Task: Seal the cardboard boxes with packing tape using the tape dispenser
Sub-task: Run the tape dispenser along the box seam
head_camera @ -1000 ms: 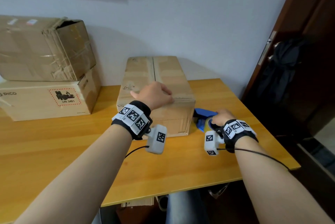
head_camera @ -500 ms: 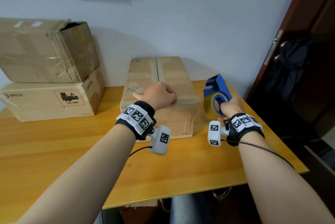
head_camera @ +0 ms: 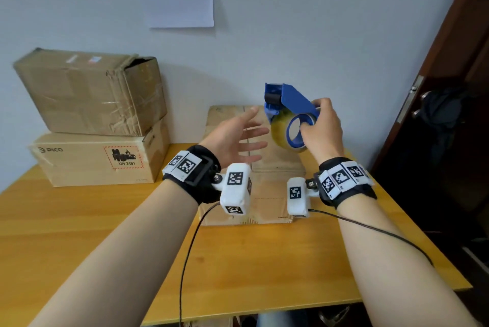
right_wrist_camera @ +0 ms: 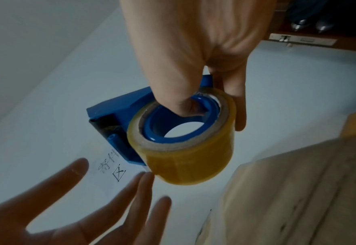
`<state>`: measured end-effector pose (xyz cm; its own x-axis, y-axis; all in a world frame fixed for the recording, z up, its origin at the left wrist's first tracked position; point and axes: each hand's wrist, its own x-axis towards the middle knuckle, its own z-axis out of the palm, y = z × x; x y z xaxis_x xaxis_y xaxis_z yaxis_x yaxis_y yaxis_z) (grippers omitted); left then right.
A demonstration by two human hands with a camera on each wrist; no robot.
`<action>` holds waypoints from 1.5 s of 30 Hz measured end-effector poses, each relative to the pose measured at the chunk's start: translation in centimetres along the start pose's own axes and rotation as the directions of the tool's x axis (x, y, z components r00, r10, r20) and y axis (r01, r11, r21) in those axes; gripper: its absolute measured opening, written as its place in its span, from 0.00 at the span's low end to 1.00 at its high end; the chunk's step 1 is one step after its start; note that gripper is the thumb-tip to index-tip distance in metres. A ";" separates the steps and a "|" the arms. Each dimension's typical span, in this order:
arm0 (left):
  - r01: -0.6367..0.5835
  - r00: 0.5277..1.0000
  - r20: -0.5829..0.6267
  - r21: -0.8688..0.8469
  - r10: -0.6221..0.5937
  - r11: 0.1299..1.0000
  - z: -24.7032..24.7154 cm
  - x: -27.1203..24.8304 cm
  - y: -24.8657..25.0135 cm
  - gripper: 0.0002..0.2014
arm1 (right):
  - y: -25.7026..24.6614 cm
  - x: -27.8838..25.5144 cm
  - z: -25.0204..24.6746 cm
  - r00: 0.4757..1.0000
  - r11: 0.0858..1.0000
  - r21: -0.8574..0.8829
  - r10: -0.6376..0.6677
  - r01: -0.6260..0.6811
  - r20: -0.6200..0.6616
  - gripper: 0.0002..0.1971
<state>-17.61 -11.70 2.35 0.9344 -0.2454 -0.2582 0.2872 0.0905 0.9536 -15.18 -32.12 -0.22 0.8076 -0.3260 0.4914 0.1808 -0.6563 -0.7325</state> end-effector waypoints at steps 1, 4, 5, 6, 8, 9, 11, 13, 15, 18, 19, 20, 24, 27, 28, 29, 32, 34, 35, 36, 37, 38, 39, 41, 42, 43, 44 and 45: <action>0.013 1.000 0.019 -0.039 -0.012 0.999 -0.3 -0.1 0.0 0.24 | -0.3 -0.1 0.3 1.000 1.000 -0.001 -0.016 0.016 0.002 0.19; 0.034 0.999 0.023 -0.103 -0.032 0.994 -0.9 -0.4 -0.1 0.17 | -0.7 -0.3 0.8 1.000 1.000 0.011 -0.024 0.024 0.006 0.19; 0.035 0.999 0.016 -0.115 -0.033 0.993 -1.1 -0.6 -0.1 0.14 | -0.8 -0.3 0.9 1.000 0.999 0.012 -0.031 0.031 0.005 0.19; 0.035 0.999 0.011 -0.122 -0.034 0.992 -1.3 -0.8 -0.1 0.12 | -0.9 -0.4 1.0 0.999 0.999 0.008 -0.041 0.041 0.004 0.19; 0.028 1.000 0.002 -0.136 -0.028 0.990 -1.6 -1.1 -0.2 0.08 | -1.1 -0.6 1.2 0.998 0.998 -0.002 -0.056 0.056 0.003 0.19; 0.024 1.000 -0.004 -0.144 -0.025 0.989 -1.7 -1.3 -0.3 0.06 | -1.2 -0.7 1.3 0.998 0.998 -0.004 -0.060 0.060 0.002 0.19; 0.023 0.999 -0.018 -0.166 -0.027 0.986 -1.9 -1.6 -0.3 0.05 | -1.4 -1.0 1.4 0.998 0.998 0.006 -0.064 0.064 -0.009 0.20; 0.024 0.999 -0.040 -0.177 -0.032 0.984 -2.1 -1.9 -0.2 0.06 | -1.6 -1.4 1.6 0.997 0.997 0.029 -0.068 0.069 -0.025 0.19; 0.024 0.997 -0.064 -0.160 -0.035 0.987 -2.3 -2.3 0.0 0.06 | -1.7 -1.7 1.7 0.996 0.996 0.040 -0.083 0.084 -0.034 0.16; 0.043 0.994 -0.094 -0.120 -0.055 0.992 -2.7 -2.7 0.1 0.06 | -1.9 -2.0 1.9 0.992 0.992 0.049 -0.112 0.115 -0.058 0.13; 0.051 0.993 -0.103 -0.105 -0.062 0.993 -2.9 -2.9 0.1 0.06 | -2.0 -2.1 1.9 0.991 0.991 0.058 -0.114 0.118 -0.066 0.13; 0.061 0.991 -0.109 -0.085 -0.070 0.995 -3.1 -3.0 0.1 0.06 | -2.0 -2.0 1.9 0.991 0.990 0.069 -0.115 0.120 -0.071 0.14; 0.101 0.984 -0.147 0.004 -0.099 0.995 -3.7 -3.5 0.1 0.05 | -2.0 -2.2 2.2 0.990 0.986 0.109 -0.123 0.129 -0.064 0.23; 0.105 0.982 -0.166 0.049 -0.095 0.993 -4.1 -3.5 0.1 0.07 | -1.9 -2.4 2.3 0.986 0.980 0.127 -0.143 0.154 -0.088 0.25; 0.103 0.981 -0.171 0.064 -0.091 0.993 -4.2 -3.5 0.0 0.07 | -1.9 -2.5 2.3 0.981 0.978 0.117 -0.162 0.174 -0.103 0.25; 0.100 0.981 -0.177 0.078 -0.085 0.992 -4.2 -3.5 0.1 0.08 | -1.8 -2.5 2.3 0.977 0.976 0.104 -0.179 0.192 -0.117 0.25; 0.082 0.978 -0.199 0.111 -0.058 0.990 -4.5 -3.5 0.3 0.12 | -1.6 -2.5 2.5 0.970 0.972 0.087 -0.206 0.218 -0.131 0.23; 0.070 0.978 -0.205 0.131 -0.041 0.989 -4.6 -3.5 0.5 0.13 | -1.6 -2.5 2.5 0.971 0.971 0.095 -0.209 0.220 -0.114 0.24; 0.063 0.977 -0.210 0.140 -0.033 0.988 -4.6 -3.4 0.6 0.13 | -1.5 -2.5 2.5 0.974 0.971 0.101 -0.206 0.216 -0.098 0.25; 0.058 0.977 -0.214 0.156 -0.023 0.986 -4.7 -3.4 0.6 0.13 | -1.4 -2.6 2.4 0.976 0.972 0.107 -0.202 0.211 -0.083 0.26; 0.053 0.976 -0.215 0.179 -0.013 0.982 -4.7 -3.4 0.7 0.13 | -1.4 -2.7 2.3 0.977 0.972 0.110 -0.201 0.208 -0.071 0.27; 0.050 0.977 -0.213 0.205 -0.005 0.977 -4.7 -3.4 0.6 0.12 | -1.3 -2.8 2.2 0.977 0.972 0.111 -0.202 0.209 -0.066 0.27; 0.049 0.977 -0.212 0.223 0.000 0.974 -4.7 -3.3 0.6 0.12 | -1.2 -2.9 2.2 0.976 0.971 0.112 -0.206 0.212 -0.067 0.27; 0.048 0.978 -0.209 0.231 0.001 0.972 -4.7 -3.2 0.6 0.11 | -1.1 -3.2 2.2 0.977 0.969 0.133 -0.196 0.206 -0.087 0.26; 0.048 0.979 -0.206 0.236 0.001 0.971 -4.7 -3.2 0.5 0.11 | -1.0 -3.4 2.1 0.979 0.969 0.157 -0.173 0.188 -0.105 0.26; 0.046 0.979 -0.205 0.246 0.006 0.968 -4.6 -3.2 0.5 0.11 | -0.9 -3.5 2.1 0.982 0.969 0.184 -0.141 0.163 -0.126 0.25; 0.042 0.978 -0.206 0.259 0.013 0.965 -4.5 -3.2 0.4 0.11 | -0.8 -3.6 2.2 0.983 0.968 0.209 -0.107 0.137 -0.148 0.25; 0.040 0.977 -0.211 0.266 0.018 0.963 -4.5 -3.2 0.4 0.12 | -0.6 -3.6 2.1 0.983 0.966 0.230 -0.076 0.114 -0.168 0.25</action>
<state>-19.51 -6.53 2.85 0.9629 -0.0343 -0.2678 0.2577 -0.1791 0.9495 -17.04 -29.06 -2.54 0.6857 -0.3848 0.6179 0.3962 -0.5148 -0.7603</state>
